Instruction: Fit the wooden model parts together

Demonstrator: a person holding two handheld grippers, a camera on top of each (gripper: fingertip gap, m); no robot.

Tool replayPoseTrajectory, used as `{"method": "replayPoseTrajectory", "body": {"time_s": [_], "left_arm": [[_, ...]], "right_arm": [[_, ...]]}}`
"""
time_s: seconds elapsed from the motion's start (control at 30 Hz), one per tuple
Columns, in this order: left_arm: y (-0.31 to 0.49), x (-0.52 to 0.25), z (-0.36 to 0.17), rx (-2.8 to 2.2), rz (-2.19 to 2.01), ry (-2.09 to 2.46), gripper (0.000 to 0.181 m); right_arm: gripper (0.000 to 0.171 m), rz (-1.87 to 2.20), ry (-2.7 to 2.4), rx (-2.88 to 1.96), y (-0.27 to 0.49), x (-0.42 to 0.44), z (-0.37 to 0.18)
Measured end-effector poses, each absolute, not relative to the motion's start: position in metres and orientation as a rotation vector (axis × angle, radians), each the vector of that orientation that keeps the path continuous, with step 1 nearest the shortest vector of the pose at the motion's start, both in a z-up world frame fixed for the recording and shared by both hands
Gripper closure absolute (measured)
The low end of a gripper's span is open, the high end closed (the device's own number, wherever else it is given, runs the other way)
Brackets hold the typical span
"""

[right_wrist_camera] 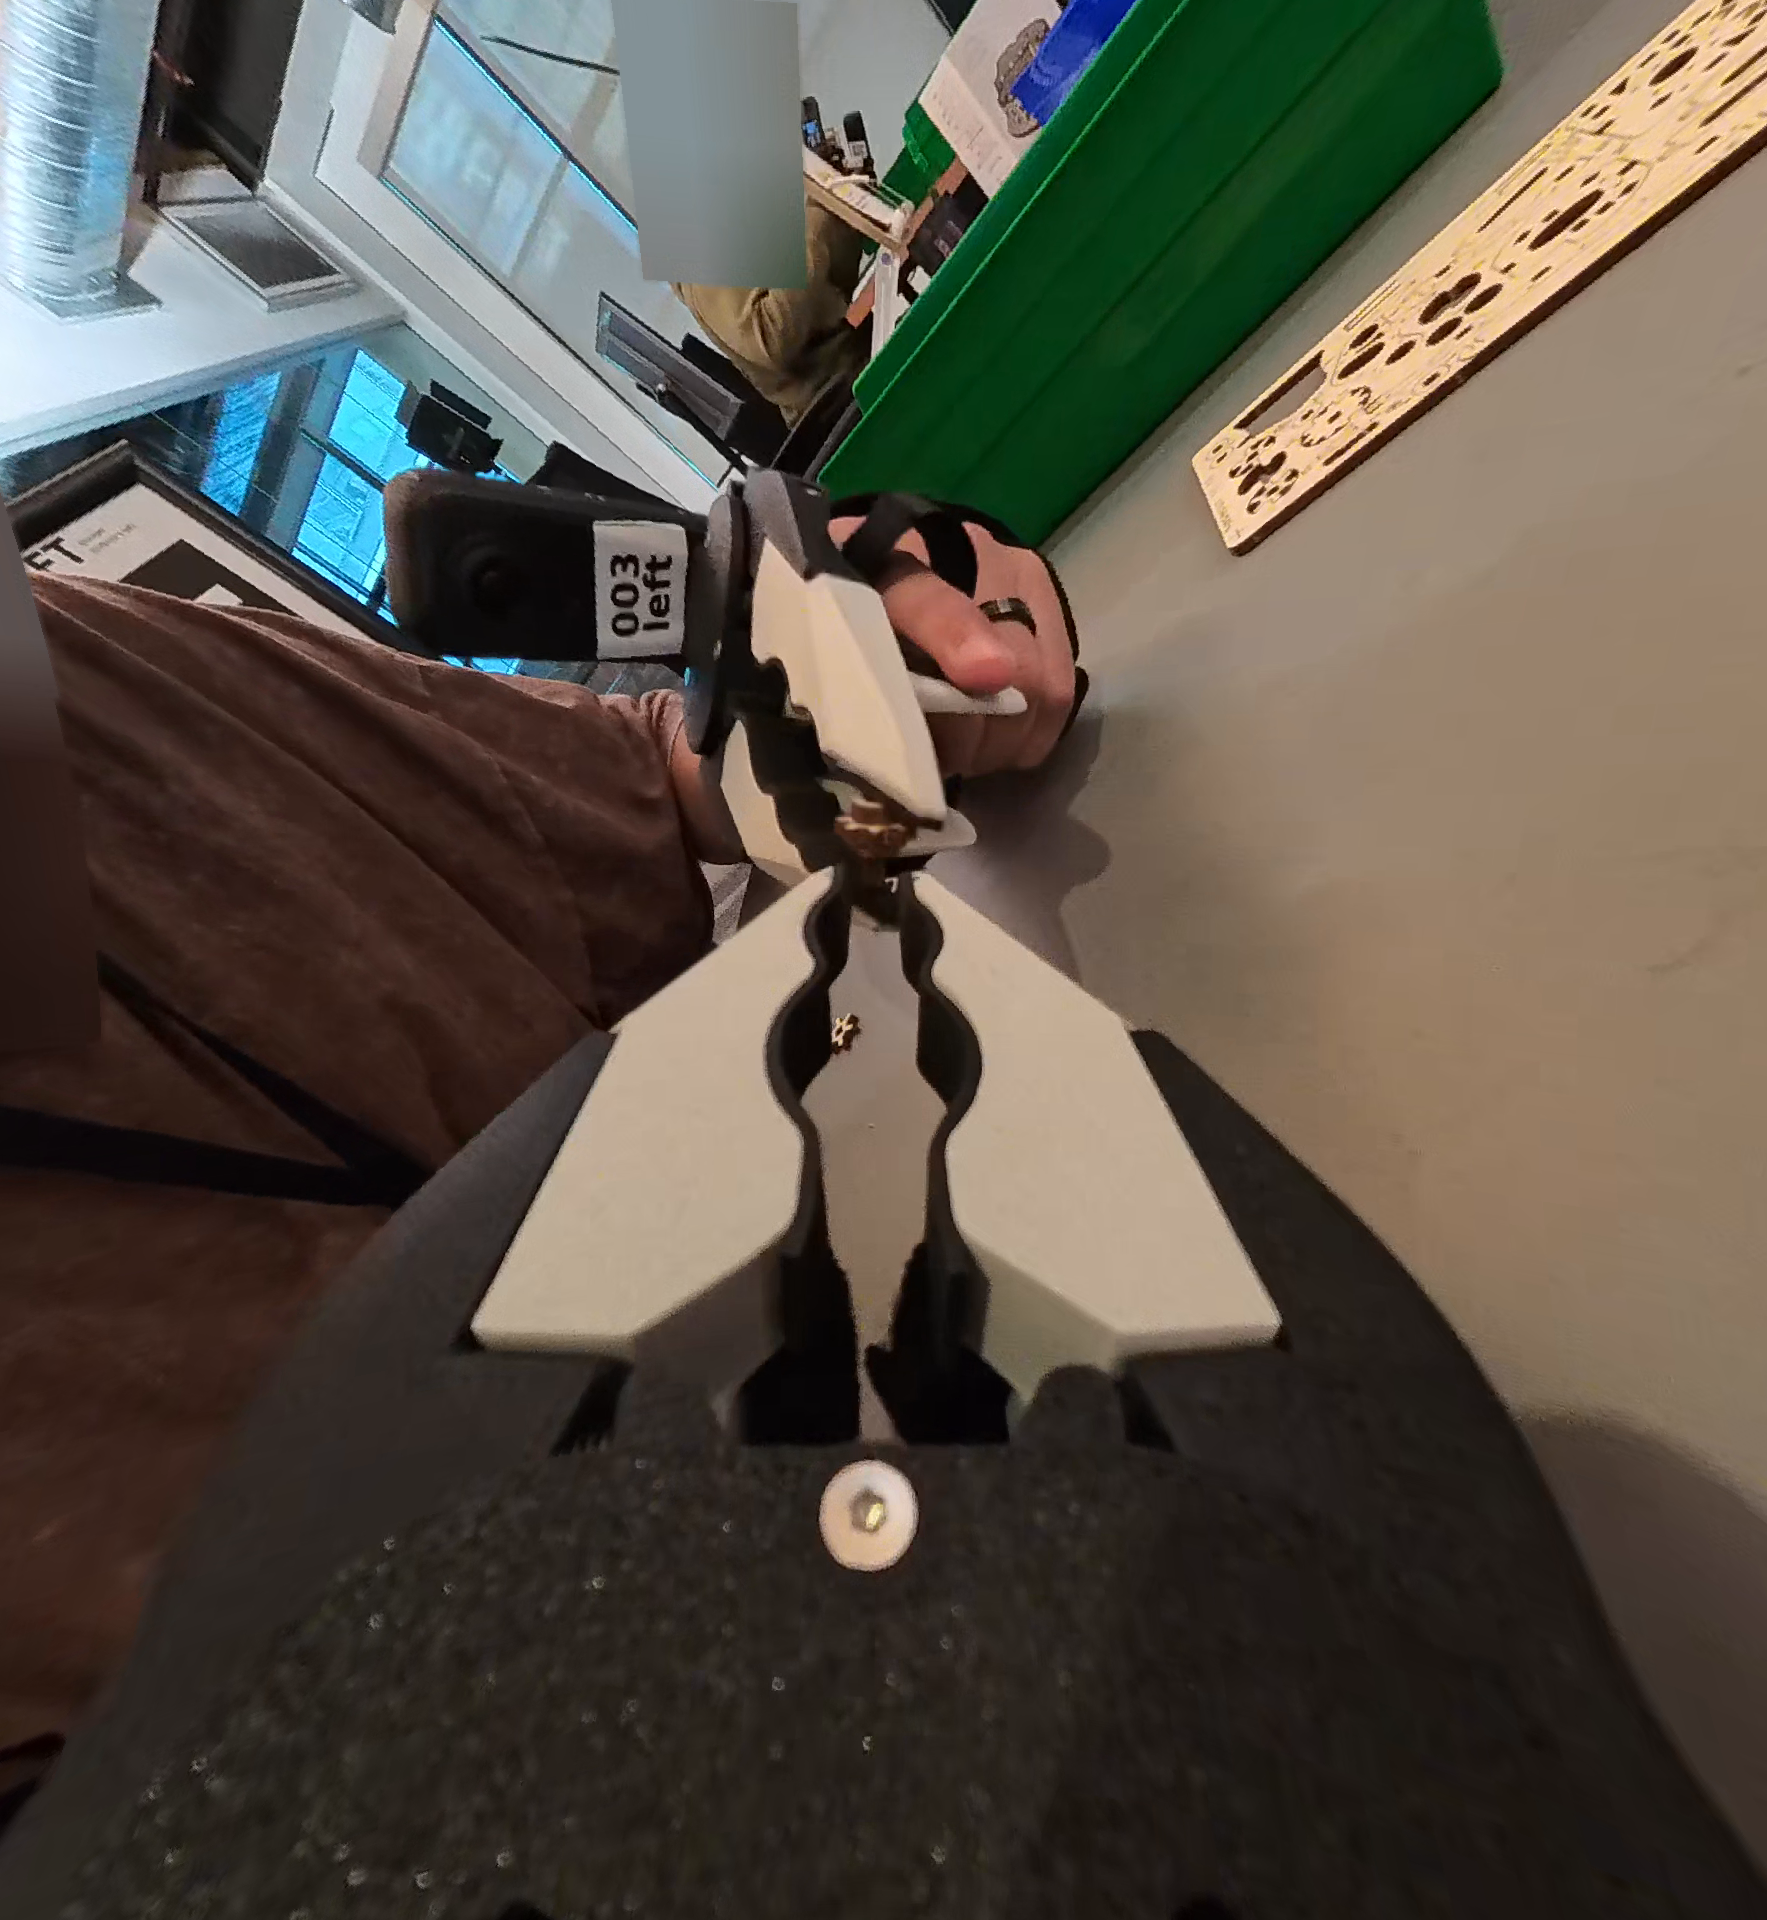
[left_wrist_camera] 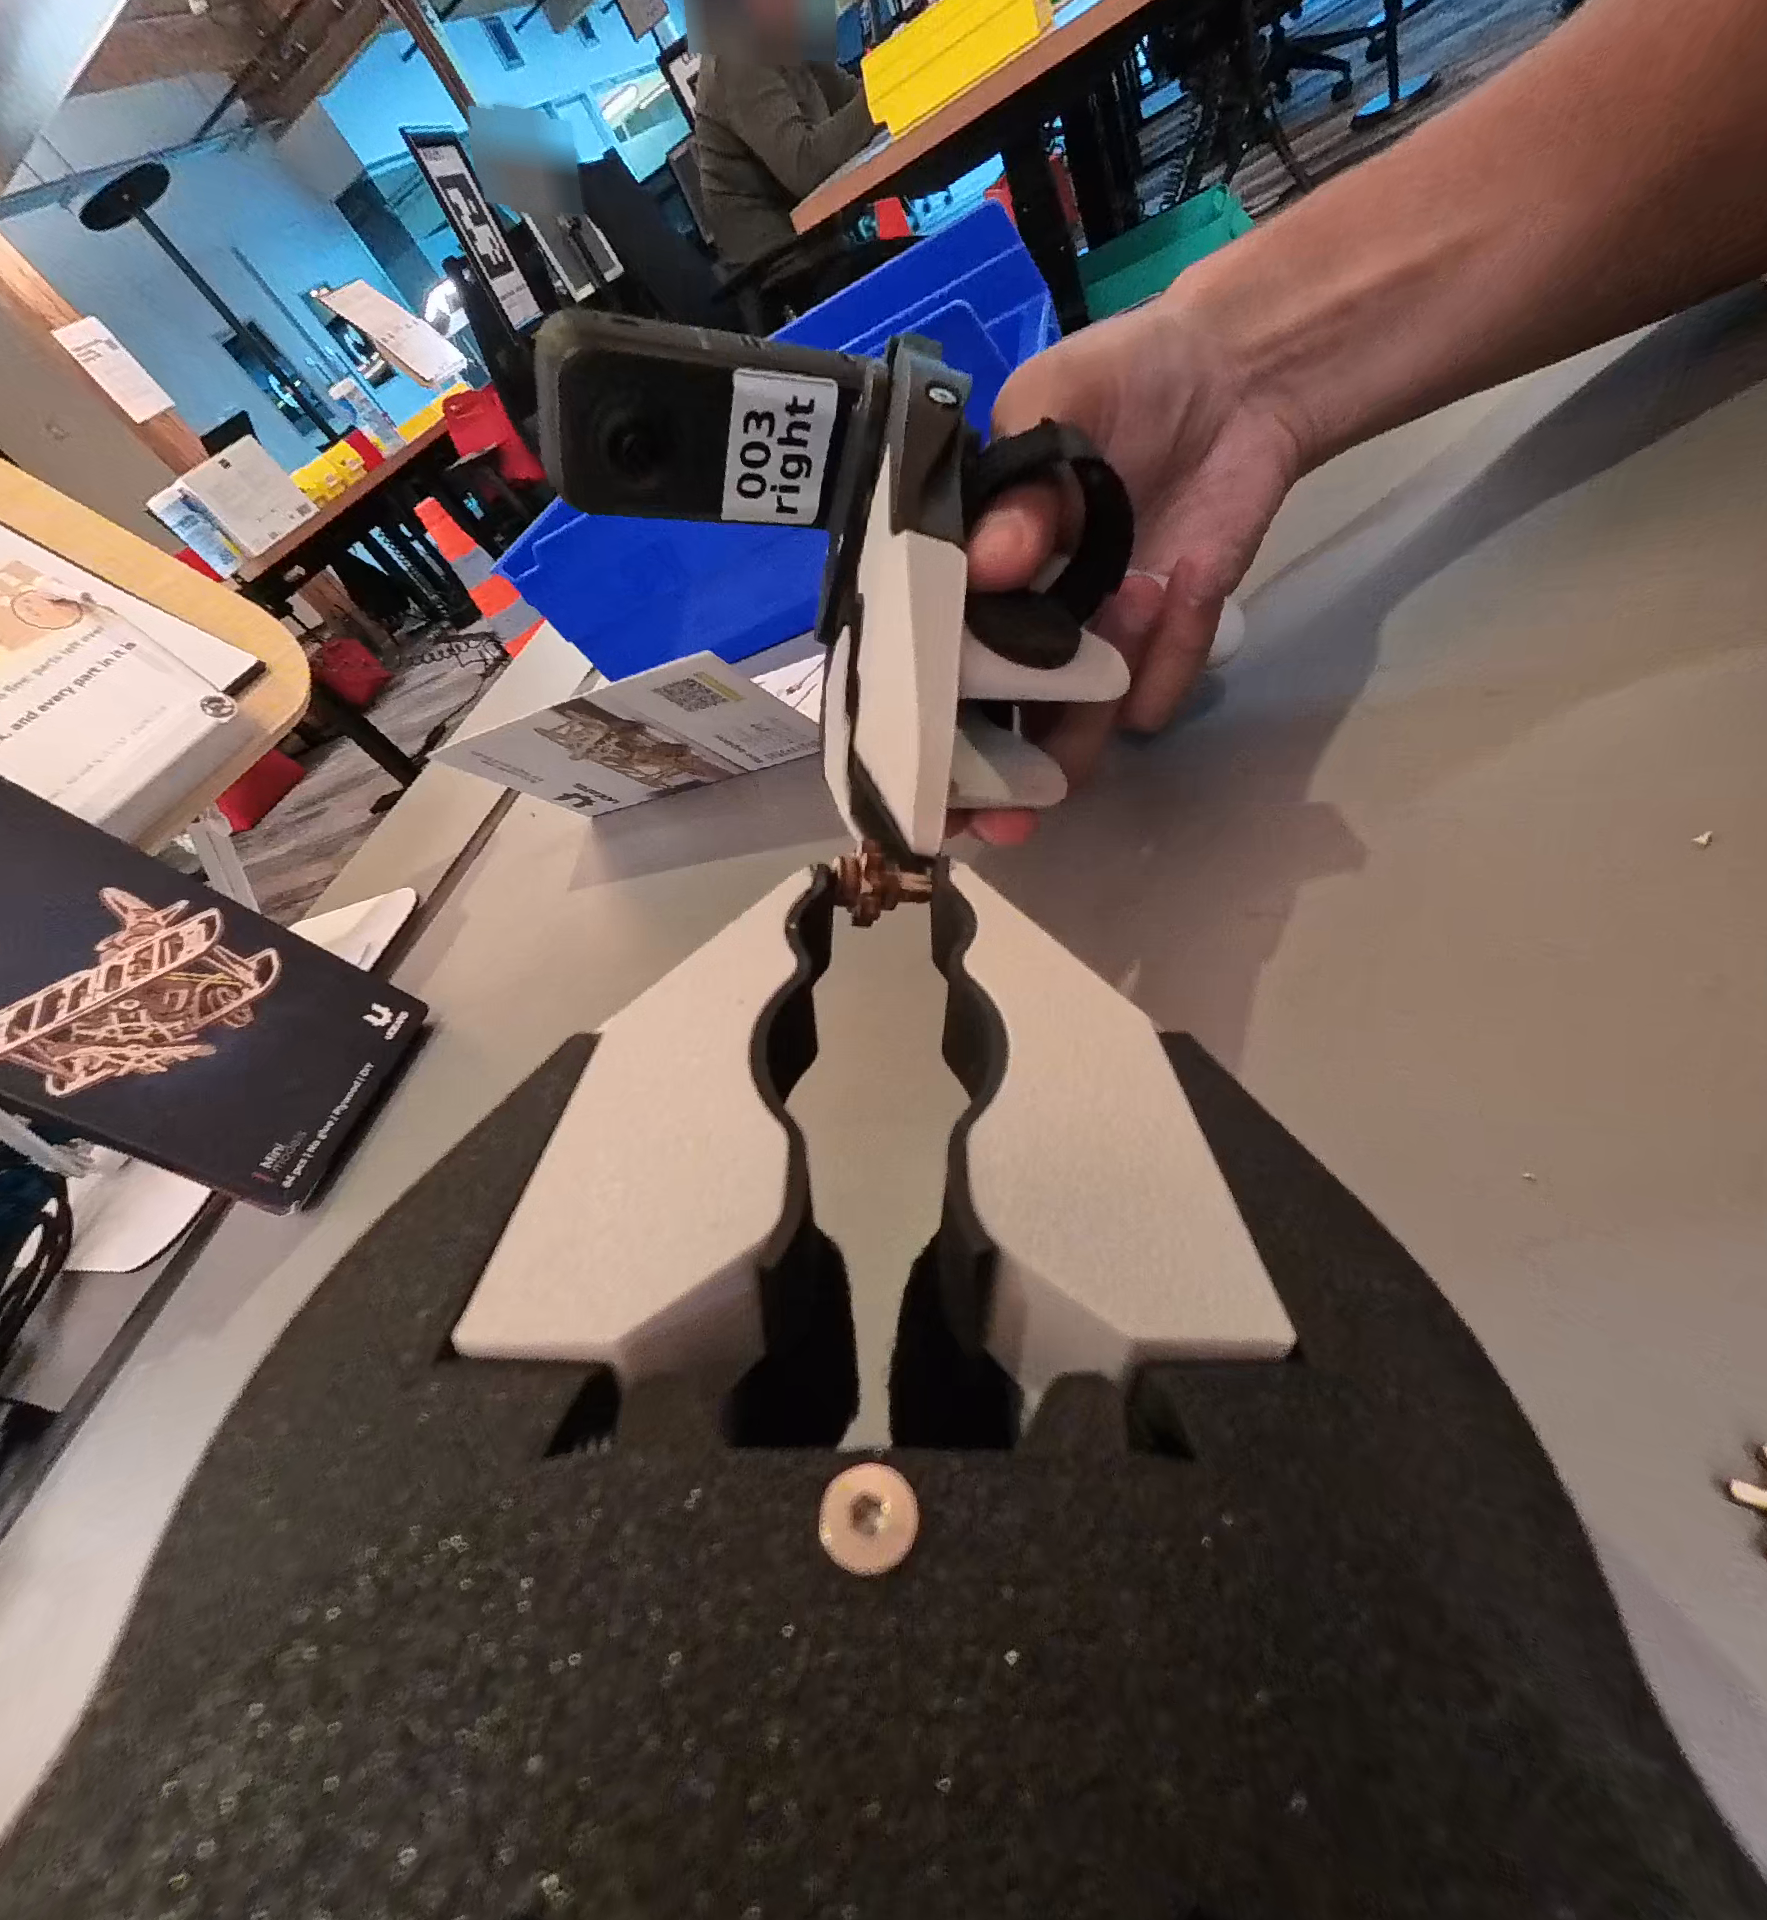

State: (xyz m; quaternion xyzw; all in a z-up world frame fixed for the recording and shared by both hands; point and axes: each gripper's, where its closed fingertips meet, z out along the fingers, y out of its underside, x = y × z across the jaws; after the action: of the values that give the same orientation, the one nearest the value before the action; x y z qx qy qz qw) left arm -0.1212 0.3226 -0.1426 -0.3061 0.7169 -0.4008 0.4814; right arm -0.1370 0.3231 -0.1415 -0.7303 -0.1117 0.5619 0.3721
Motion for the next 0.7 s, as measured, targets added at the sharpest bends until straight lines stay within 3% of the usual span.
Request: {"method": "replayPoseTrajectory", "body": {"time_s": [0.7], "left_arm": [[0.325,-0.1201,-0.1436,-0.764,-0.973,1.741,0.164]], "right_arm": [[0.171,1.501,-0.207,-1.87,0.3264,-0.1371,-0.1425]]}}
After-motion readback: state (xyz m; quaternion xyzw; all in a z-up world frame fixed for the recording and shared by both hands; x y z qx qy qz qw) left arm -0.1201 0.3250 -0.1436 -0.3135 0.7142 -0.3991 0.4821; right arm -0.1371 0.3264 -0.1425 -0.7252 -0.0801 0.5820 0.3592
